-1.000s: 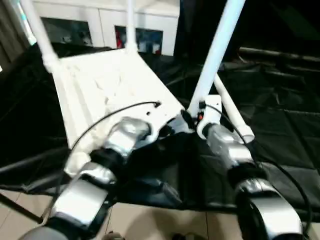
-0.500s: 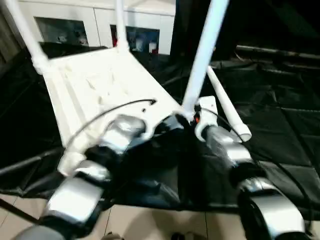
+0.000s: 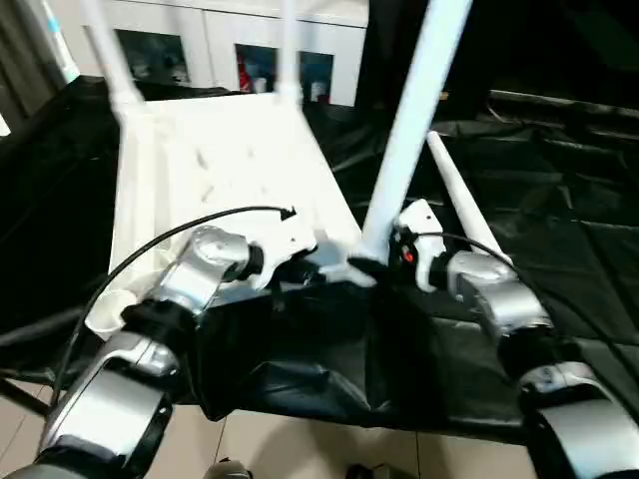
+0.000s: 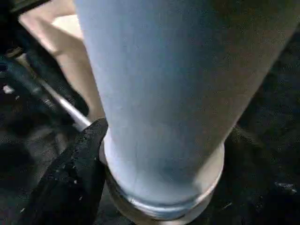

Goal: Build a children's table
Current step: Rotate leg to tighten

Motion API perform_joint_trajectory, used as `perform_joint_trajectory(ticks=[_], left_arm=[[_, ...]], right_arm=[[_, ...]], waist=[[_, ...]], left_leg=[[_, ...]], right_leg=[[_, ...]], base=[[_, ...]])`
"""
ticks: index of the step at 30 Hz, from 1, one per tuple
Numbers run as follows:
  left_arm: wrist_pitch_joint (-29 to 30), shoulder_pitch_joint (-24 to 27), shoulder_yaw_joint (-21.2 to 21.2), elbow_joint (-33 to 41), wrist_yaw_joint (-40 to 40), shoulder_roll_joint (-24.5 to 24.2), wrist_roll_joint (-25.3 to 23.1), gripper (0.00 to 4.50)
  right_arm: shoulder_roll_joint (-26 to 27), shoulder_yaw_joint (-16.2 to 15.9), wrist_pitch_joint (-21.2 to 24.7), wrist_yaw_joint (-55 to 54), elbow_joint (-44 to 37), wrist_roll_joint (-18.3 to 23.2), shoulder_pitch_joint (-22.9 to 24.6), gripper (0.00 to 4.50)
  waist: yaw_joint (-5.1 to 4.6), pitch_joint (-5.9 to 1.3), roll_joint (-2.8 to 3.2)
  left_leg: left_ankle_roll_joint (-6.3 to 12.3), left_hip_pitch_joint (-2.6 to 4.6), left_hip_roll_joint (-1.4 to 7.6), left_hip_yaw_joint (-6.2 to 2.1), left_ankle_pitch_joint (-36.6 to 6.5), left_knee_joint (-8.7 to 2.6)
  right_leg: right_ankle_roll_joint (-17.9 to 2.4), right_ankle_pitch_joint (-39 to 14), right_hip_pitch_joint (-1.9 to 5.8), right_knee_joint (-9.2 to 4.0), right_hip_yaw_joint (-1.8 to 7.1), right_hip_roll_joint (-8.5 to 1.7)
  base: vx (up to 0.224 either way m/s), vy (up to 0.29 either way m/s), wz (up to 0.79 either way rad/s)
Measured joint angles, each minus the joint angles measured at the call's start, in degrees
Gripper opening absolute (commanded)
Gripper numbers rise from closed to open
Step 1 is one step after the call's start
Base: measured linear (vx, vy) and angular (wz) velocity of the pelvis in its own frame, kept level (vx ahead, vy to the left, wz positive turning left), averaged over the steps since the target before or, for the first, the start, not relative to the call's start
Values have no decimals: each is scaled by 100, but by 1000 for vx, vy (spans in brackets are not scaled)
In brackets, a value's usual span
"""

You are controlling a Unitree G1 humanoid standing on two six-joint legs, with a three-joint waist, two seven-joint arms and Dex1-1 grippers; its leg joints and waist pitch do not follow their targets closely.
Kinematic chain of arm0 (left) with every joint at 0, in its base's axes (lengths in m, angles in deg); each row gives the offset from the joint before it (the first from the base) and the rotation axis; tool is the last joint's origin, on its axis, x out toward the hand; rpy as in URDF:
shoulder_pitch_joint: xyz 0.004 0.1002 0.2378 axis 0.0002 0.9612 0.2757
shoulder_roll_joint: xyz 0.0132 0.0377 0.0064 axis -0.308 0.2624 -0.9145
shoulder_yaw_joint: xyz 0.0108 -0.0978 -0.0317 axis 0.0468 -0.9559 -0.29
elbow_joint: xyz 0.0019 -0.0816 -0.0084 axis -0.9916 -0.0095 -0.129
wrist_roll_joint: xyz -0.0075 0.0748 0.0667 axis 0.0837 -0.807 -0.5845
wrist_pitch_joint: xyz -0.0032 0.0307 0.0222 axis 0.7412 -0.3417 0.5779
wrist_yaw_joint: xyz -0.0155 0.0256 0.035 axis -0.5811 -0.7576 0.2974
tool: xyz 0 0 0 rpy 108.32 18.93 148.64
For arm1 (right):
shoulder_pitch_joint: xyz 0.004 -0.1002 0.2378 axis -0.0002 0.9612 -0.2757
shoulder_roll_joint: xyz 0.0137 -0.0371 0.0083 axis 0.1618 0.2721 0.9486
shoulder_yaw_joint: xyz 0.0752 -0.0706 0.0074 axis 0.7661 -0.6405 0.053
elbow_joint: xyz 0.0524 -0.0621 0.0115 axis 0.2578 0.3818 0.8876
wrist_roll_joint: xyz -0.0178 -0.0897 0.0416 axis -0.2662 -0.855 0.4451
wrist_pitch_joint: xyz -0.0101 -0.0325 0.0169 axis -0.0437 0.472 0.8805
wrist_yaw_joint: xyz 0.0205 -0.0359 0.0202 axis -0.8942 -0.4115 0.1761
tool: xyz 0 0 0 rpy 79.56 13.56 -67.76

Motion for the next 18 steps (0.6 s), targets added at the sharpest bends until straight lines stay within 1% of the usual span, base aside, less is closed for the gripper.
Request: perform_joint_trajectory(ticks=[5, 7, 13, 16, 18], left_arm=[[-17, 11, -2, 15, 39, -31, 20, 0], [-16, 16, -3, 32, 63, -35, 20, 0], [40, 25, -12, 46, 53, 9, 18, 0], [230, -31, -37, -50, -371, 193, -39, 0], [401, -251, -93, -416, -946, 502, -126, 0]], right_arm=[[-5, -19, 106, 110, -82, -16, 0, 289], [-12, -19, 120, 135, -128, -15, 25, 280], [33, 30, 231, 49, -200, 37, 88, 275], [248, 237, 240, -558, -147, 41, 145, 275], [533, 557, 252, -1447, 57, 49, 97, 275]], waist=[[-5, 0, 0], [-6, 0, 0], [-8, 0, -1], [-18, -1, -1], [-21, -2, -3]], left_leg=[[-1, 1, -1, -1, 0, 0], [-1, 0, -1, -1, 1, 0], [0, 2, -1, -1, 0, -1], [-1, 7, -2, 0, 1, 7], [-3, 10, -7, 1, 2, 12]], right_leg=[[0, 0, 0, 2, 0, 0], [2, -1, 0, 2, 0, 0], [6, -4, 1, 3, 0, 0], [19, -9, 7, 3, 2, 0], [31, -8, 12, 4, 6, -1]], base=[[0, 0, 0], [0, 0, 0], [0, 0, 0], [0, 0, 0], [0, 0, 0]])
